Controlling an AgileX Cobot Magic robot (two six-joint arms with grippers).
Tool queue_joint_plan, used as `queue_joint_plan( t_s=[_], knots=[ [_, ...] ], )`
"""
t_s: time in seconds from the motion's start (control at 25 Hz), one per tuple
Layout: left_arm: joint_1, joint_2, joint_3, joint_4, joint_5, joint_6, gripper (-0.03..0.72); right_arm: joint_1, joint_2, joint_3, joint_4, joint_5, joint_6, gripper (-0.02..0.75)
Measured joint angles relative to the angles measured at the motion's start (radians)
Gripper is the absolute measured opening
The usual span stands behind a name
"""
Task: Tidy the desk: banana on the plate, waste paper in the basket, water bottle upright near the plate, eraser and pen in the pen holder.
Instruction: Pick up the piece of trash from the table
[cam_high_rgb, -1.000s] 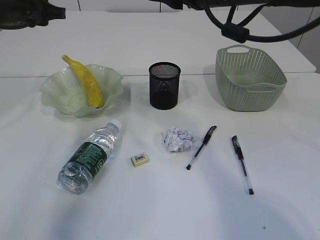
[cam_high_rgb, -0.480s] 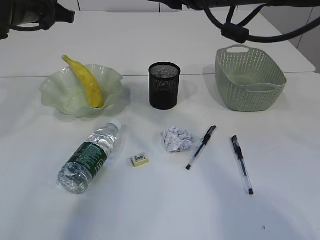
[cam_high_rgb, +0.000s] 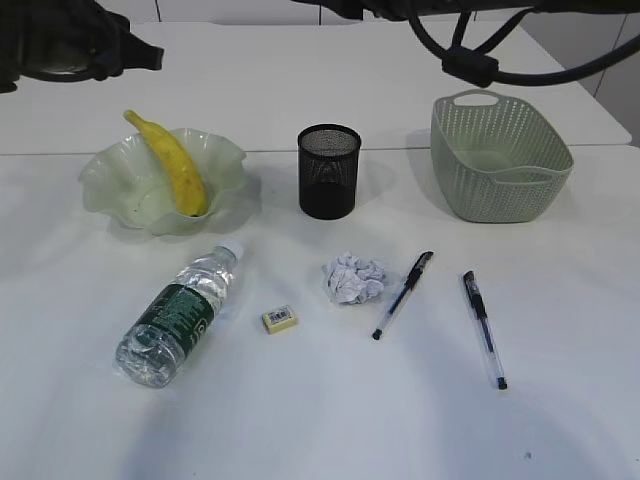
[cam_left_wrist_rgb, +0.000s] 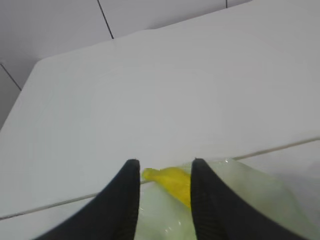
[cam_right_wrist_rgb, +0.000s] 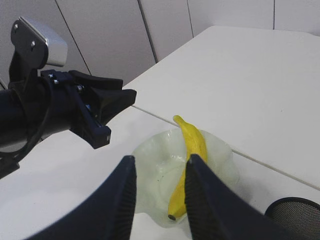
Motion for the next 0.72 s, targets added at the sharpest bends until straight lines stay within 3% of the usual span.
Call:
queue_joint_plan(
  t_s=[0.4, 0.72],
  knots=[
    [0.0, -0.081, 0.087, -0.103, 0.053, 0.034, 0.239, 0.0, 0.0, 0.0, 0.0, 0.002, 0.0, 0.252],
    [-0.003, -0.122, 0.102, -0.418, 0.042, 0.324, 0.239, 0.0, 0.0, 0.0, 0.0, 0.003, 0.004, 0.251]
  ],
)
